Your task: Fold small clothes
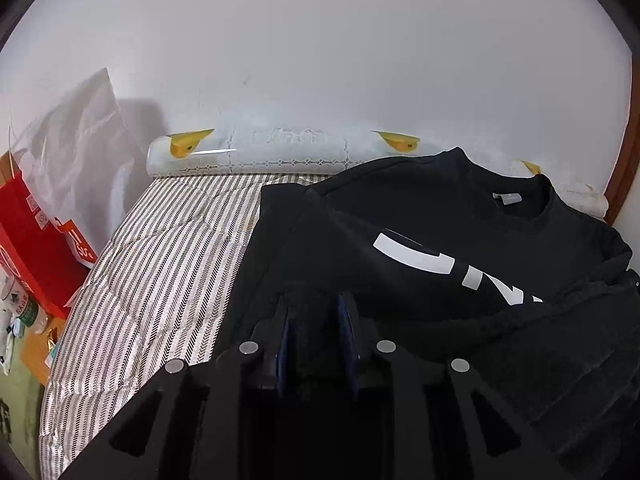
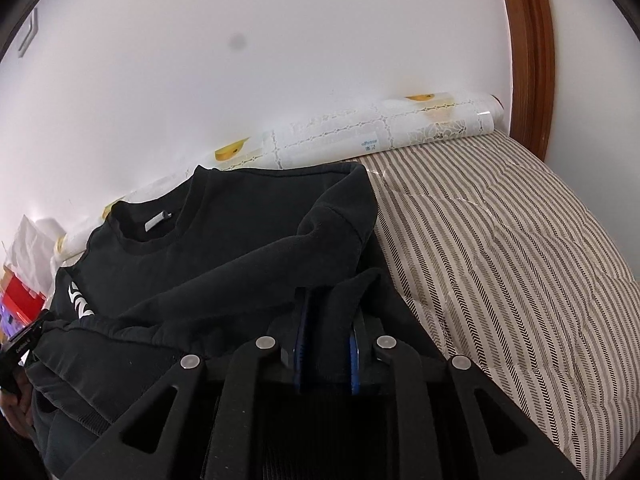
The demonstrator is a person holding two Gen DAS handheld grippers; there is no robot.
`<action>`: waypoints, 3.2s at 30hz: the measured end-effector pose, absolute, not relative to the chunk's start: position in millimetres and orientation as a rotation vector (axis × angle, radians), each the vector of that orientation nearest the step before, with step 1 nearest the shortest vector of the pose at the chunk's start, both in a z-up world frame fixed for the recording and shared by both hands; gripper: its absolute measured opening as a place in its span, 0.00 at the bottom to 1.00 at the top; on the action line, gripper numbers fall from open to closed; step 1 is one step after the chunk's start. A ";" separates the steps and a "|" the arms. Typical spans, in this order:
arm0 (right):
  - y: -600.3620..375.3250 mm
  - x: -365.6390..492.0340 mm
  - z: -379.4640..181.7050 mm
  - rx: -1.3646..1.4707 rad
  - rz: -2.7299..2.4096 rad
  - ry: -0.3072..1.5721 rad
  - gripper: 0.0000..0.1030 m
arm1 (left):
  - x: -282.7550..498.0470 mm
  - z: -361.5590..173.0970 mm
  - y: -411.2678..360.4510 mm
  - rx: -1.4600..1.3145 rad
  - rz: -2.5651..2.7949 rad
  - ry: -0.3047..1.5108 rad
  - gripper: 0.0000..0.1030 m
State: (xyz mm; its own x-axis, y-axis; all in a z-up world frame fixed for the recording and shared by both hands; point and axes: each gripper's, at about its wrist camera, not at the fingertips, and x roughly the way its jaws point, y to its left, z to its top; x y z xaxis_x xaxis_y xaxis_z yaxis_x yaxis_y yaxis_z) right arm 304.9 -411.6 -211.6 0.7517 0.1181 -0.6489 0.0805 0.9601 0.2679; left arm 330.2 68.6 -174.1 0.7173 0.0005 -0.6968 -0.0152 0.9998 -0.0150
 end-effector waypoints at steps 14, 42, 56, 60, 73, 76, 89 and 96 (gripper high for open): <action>-402.3 257.5 -182.0 0.266 0.069 0.603 0.57 | 294.5 -159.6 75.8 -0.074 0.019 0.653 0.77; -436.2 113.3 -237.8 0.308 0.049 0.808 0.57 | 142.5 -179.1 135.9 -0.278 -0.063 0.782 0.77; -445.9 136.0 -237.2 0.418 0.101 0.825 0.58 | 187.8 -188.7 141.3 -0.416 -0.136 0.875 0.79; -453.8 146.1 -237.4 0.501 0.124 0.824 0.58 | 200.5 -189.0 142.0 -0.465 -0.138 0.859 0.79; -445.8 175.3 -233.8 0.490 0.046 0.789 0.31 | 219.7 -190.6 142.9 -0.477 -0.091 0.846 0.30; -448.5 172.0 -230.5 0.486 0.073 0.775 0.18 | 214.5 -187.3 145.3 -0.482 -0.091 0.831 0.20; -451.8 120.4 -216.8 0.470 0.096 0.775 0.15 | 151.0 -170.0 142.5 -0.400 -0.076 0.795 0.10; -454.1 72.9 -209.9 0.412 0.104 0.780 0.15 | 102.7 -168.9 137.6 -0.396 -0.095 0.786 0.10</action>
State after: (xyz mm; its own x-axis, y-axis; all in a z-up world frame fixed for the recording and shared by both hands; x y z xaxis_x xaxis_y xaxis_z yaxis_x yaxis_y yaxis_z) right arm 72.9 -454.1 -209.9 0.7105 0.2417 -0.6609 0.0592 0.9153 0.3984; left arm 102.7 137.6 -168.9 0.7066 -0.2289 -0.6695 -0.0624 0.9224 -0.3812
